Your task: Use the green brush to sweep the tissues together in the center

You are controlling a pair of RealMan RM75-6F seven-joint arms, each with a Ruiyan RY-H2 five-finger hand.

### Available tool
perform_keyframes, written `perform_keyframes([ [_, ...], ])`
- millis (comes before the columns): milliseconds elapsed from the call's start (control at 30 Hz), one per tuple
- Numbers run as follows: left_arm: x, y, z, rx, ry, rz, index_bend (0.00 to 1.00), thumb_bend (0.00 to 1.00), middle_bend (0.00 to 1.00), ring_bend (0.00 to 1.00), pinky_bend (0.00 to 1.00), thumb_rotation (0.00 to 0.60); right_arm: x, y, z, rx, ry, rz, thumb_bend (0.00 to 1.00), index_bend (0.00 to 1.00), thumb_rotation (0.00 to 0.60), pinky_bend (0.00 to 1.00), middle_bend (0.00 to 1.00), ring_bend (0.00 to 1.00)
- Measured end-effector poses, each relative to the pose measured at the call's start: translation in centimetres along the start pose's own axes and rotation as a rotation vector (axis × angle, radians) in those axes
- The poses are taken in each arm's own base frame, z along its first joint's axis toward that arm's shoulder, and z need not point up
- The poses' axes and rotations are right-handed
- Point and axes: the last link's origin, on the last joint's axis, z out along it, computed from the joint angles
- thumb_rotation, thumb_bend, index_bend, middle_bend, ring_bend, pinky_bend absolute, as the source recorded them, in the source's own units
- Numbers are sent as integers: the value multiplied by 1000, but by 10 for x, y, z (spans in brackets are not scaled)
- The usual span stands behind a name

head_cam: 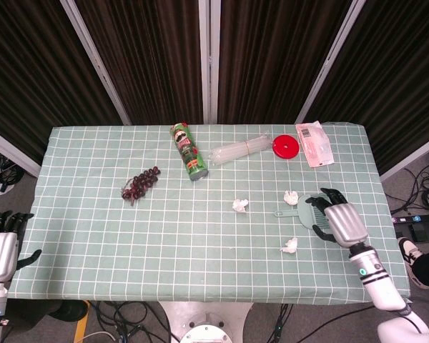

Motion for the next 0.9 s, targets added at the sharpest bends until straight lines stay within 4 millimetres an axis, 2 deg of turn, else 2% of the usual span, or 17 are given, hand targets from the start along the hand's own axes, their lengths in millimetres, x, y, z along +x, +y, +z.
perform_keyframes([
  [167,-4,-3,-1,11,-18,-13,250,123,244,154,149,600,-26,-19,31,13,-8,-63,208,342,600,92,352,98],
  [367,-6,-5,-1,15,-25,-32,257,123,244,154,149,600,-51,-33,56,17,-23,-140,209,387,600,81,362,98],
  [600,-10,-6,-1,17,-38,-46,257,123,244,154,149,600,-70,-42,71,17,-32,-208,156,425,600,81,381,98],
  [900,-15,-7,1,18,-58,-59,257,123,244,154,149,600,-86,-43,75,9,-54,-262,156,425,600,81,402,106],
])
